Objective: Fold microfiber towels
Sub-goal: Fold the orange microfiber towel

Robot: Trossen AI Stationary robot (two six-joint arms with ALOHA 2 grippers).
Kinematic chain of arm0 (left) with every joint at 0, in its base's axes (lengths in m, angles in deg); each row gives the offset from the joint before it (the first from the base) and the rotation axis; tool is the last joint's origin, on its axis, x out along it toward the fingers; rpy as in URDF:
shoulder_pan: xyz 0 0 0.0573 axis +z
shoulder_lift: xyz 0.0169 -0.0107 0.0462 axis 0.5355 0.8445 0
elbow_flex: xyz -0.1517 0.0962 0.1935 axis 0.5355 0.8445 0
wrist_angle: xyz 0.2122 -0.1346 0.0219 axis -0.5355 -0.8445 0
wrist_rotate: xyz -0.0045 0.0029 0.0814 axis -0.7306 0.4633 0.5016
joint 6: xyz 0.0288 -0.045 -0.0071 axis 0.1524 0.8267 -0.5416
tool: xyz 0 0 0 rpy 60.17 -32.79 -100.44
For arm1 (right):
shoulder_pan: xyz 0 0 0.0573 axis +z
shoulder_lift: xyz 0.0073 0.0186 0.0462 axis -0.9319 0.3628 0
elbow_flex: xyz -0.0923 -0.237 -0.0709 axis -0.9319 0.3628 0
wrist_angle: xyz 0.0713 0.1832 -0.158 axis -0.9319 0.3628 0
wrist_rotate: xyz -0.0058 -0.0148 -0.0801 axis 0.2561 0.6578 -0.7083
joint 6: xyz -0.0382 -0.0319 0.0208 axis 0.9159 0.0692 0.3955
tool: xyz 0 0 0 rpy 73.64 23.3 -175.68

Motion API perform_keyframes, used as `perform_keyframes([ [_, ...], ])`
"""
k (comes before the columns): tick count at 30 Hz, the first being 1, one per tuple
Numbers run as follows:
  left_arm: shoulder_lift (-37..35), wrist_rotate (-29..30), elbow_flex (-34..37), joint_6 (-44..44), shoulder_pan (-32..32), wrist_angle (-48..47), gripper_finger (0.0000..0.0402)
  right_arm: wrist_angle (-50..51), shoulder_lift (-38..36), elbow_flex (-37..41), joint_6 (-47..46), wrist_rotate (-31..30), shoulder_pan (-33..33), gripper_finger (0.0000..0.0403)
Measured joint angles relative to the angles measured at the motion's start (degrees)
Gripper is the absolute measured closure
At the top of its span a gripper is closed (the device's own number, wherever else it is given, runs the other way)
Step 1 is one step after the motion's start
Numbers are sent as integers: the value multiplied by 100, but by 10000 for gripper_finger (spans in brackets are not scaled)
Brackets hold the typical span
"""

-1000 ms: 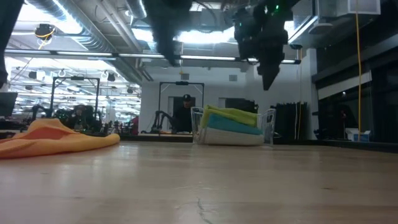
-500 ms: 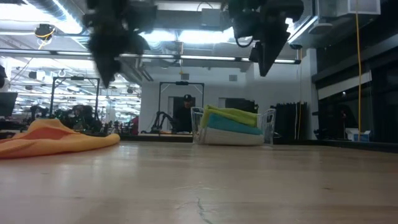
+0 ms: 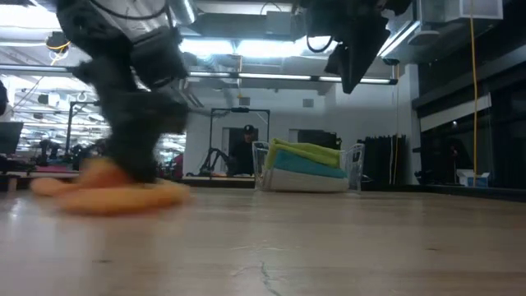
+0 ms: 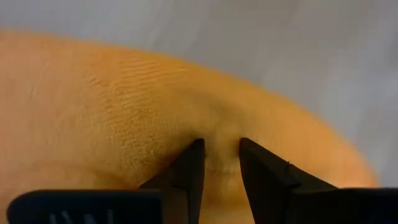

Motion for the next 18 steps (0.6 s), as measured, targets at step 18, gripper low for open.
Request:
perform_keyframes([
  [18,969,74,-2273,-615,-1225,-924,307,261,0,21,-1076,-614,1322,268],
])
